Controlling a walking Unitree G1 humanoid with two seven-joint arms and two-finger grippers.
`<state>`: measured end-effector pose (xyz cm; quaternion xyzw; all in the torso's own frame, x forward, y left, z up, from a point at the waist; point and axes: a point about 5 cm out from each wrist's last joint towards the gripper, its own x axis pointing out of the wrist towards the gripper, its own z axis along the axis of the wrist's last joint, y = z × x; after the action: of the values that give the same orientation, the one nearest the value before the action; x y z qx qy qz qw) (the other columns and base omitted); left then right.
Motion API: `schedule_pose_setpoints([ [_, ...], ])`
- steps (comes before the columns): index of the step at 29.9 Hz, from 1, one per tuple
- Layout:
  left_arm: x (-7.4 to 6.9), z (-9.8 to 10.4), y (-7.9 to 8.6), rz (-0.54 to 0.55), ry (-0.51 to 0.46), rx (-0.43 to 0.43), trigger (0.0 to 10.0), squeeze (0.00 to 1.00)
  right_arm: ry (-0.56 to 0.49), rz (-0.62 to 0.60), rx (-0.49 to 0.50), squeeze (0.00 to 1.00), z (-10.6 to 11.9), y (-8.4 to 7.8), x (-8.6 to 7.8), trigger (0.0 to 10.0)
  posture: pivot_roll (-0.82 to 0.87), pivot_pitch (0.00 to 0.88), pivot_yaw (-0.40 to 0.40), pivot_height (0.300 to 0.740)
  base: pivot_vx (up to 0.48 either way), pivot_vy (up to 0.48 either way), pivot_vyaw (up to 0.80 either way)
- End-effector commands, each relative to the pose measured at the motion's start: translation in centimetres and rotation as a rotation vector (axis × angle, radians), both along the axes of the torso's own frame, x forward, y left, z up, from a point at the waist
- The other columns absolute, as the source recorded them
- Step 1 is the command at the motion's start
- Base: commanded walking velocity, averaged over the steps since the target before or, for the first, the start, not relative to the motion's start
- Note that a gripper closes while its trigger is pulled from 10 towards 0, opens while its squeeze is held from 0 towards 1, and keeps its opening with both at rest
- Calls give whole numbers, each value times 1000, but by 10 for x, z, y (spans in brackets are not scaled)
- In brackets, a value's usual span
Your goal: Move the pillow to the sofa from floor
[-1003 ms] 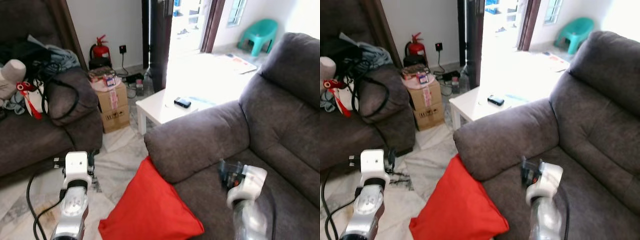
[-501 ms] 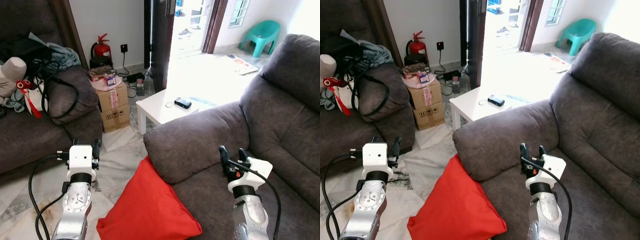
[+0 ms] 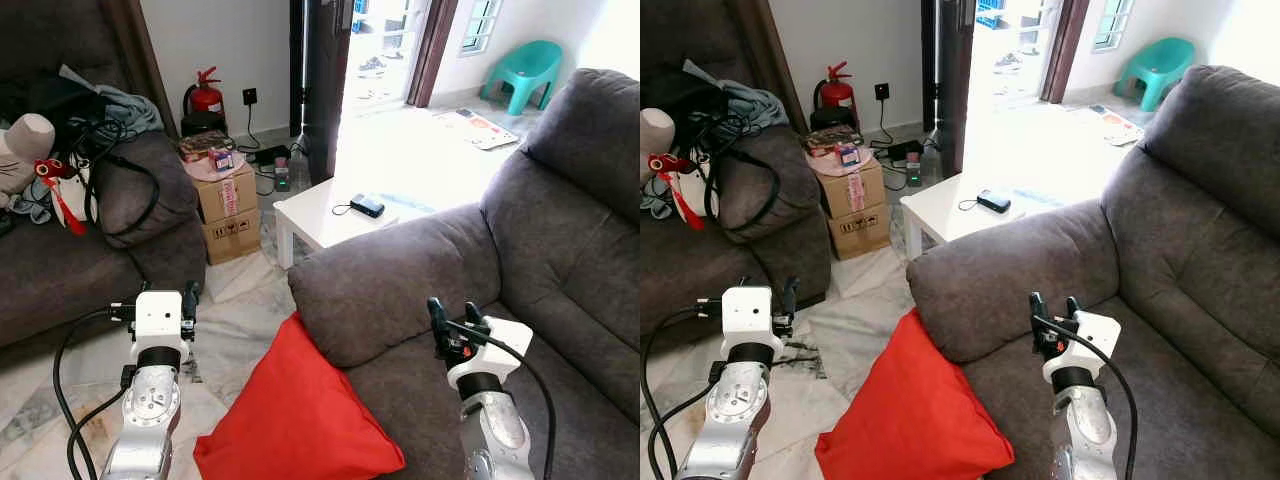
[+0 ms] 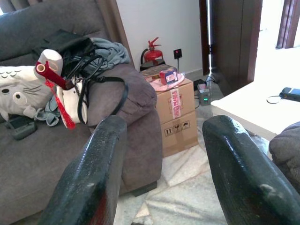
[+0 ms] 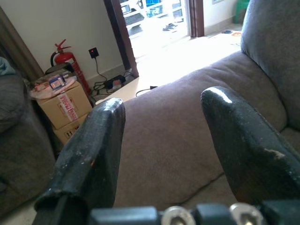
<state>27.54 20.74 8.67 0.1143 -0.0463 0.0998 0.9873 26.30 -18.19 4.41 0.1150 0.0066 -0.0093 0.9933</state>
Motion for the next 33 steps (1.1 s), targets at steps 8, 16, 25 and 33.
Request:
schedule_pose_setpoints([
  [8,-1,1,-2,-18,5,0,10000,0,-14,-9,2,0,6,-3,2,10000,47,0,-54,740,0,0,0],
  [16,0,1,-3,-16,9,-16,10000,0,-8,-15,5,0,7,-4,4,10000,49,0,-57,740,0,0,0],
  [25,0,-1,-1,-7,20,-26,10000,0,-9,-24,5,0,8,-6,5,10000,48,0,-54,740,0,326,0],
  [33,-1,-1,-2,-10,21,-23,10000,0,1,-32,7,0,6,-7,2,10000,46,0,-53,740,0,39,0],
])
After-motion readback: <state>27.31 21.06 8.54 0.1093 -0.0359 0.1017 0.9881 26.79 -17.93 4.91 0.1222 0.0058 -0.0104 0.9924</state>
